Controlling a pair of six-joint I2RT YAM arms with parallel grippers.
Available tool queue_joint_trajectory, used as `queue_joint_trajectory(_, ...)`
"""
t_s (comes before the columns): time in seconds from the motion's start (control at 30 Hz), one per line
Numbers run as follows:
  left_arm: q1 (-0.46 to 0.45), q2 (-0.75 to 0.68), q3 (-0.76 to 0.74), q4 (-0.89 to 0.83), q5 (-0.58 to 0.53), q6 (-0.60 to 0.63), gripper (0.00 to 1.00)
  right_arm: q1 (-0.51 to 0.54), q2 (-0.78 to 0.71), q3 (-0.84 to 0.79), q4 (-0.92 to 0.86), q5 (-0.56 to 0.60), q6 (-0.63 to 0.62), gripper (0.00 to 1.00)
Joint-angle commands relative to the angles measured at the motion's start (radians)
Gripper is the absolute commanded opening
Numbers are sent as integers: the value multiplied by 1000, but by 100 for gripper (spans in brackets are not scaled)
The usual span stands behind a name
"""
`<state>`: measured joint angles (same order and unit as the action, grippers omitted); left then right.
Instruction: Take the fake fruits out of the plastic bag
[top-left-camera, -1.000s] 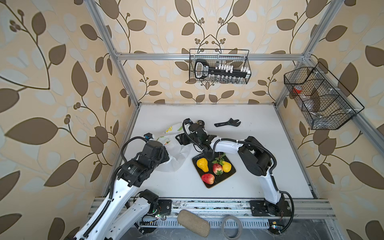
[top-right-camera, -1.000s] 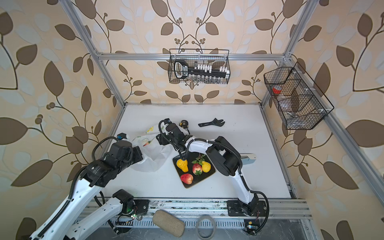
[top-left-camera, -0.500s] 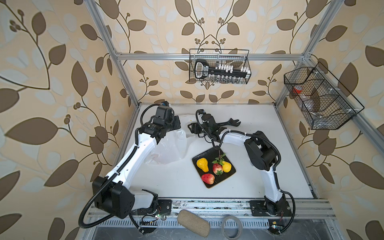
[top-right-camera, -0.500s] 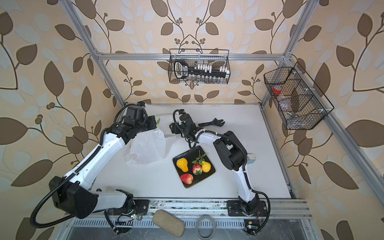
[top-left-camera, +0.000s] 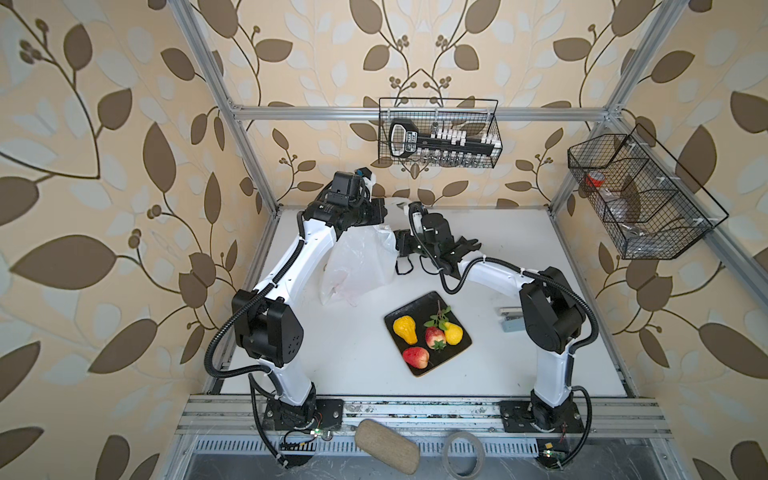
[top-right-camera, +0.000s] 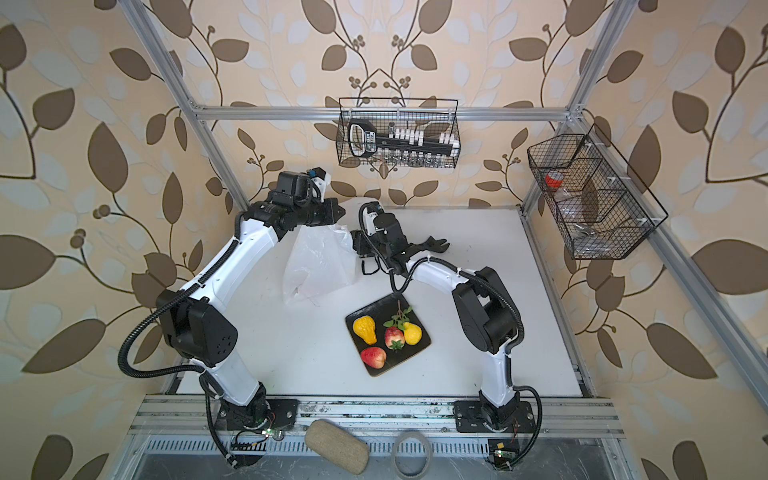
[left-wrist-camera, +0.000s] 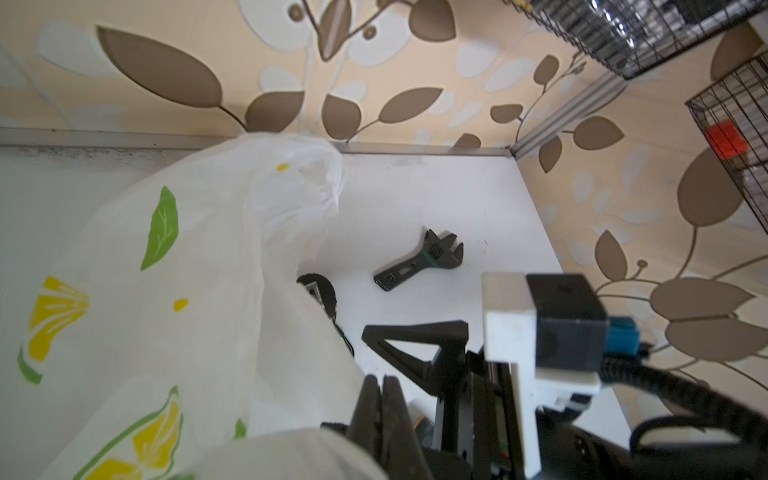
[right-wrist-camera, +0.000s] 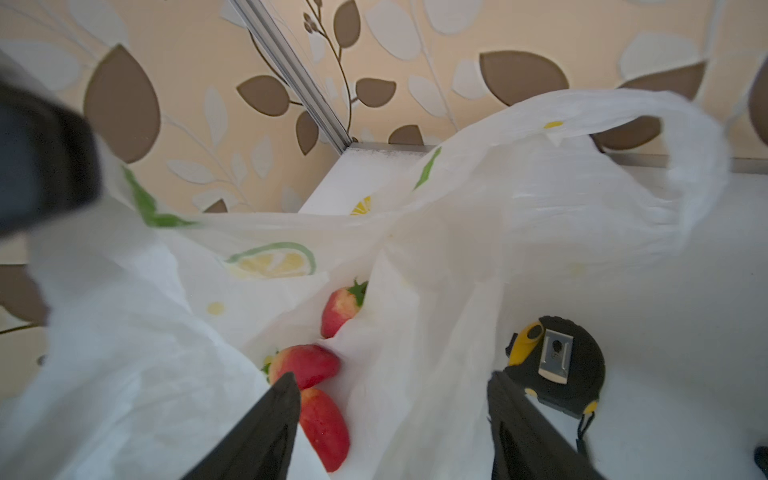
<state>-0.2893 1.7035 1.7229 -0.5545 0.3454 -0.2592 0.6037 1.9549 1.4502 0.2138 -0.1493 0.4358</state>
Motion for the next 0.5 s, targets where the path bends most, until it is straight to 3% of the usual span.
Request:
queue_joint_trajectory(0.0,-11,-151,-88,-40,37,81,0,0,-30,-40,-14,-70,-32,71)
queue_joint_trajectory(0.27,-4,-496,-489,-62,-79,64,0,32,-106,-158,-31,-128,-71,67)
queue_joint_trajectory(0.47,-2,-657,-642,-81,-134,26,0,115,-114,-224,22,-128,-171,64)
